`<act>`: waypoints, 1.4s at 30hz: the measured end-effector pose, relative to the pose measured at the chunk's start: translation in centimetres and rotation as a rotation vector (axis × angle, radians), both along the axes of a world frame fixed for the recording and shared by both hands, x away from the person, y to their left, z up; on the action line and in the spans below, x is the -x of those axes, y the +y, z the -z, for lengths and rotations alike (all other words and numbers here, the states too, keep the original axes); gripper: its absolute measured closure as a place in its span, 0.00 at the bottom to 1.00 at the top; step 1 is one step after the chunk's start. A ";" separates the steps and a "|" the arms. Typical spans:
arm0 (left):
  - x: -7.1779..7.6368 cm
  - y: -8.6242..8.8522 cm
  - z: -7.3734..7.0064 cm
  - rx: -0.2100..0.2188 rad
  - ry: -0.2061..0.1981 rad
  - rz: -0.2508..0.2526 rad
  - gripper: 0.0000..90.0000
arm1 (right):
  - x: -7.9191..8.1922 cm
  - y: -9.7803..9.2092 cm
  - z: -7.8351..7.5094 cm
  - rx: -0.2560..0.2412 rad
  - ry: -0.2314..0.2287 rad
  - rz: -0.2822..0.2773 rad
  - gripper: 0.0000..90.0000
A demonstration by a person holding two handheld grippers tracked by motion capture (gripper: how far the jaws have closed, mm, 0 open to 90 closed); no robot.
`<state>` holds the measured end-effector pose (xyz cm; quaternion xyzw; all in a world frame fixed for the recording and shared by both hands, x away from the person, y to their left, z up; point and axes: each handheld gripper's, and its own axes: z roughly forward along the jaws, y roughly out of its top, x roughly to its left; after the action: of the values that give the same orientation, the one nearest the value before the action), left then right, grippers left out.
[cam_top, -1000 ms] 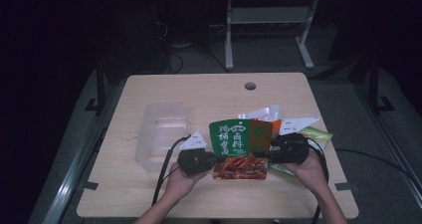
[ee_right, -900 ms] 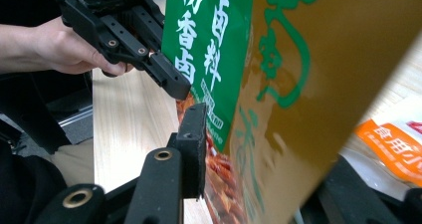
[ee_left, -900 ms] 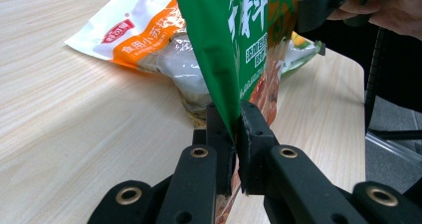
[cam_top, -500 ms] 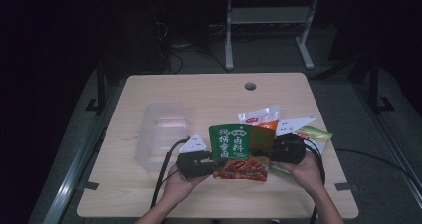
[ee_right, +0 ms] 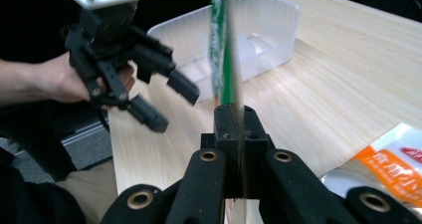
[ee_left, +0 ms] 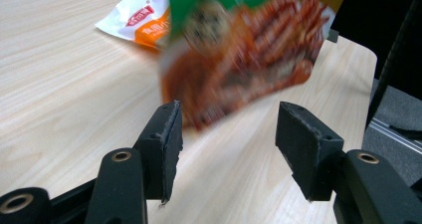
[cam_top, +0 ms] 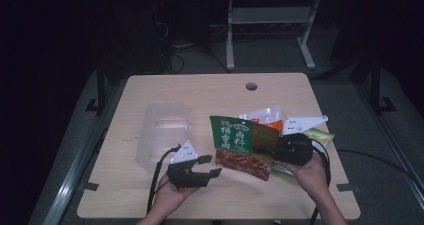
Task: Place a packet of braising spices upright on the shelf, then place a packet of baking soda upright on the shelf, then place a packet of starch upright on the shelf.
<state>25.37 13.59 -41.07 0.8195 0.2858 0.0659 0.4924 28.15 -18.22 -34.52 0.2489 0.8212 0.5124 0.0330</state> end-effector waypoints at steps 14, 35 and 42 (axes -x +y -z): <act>0.6 0.4 0.5 0.010 -0.027 0.028 0.40 | -1.8 1.5 -1.9 0.026 -0.017 0.022 1.00; 1.1 0.1 1.0 0.002 -0.045 0.043 0.27 | -3.8 3.5 -3.8 0.030 -0.049 0.009 1.00; 1.2 -0.1 1.1 0.000 -0.039 0.050 0.27 | -4.3 4.3 -4.5 0.041 -0.058 -0.001 1.00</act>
<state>24.16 13.53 -42.14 0.8249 0.2556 0.0696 0.4993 32.43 -13.88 -30.02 0.2330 0.8305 0.5023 0.0615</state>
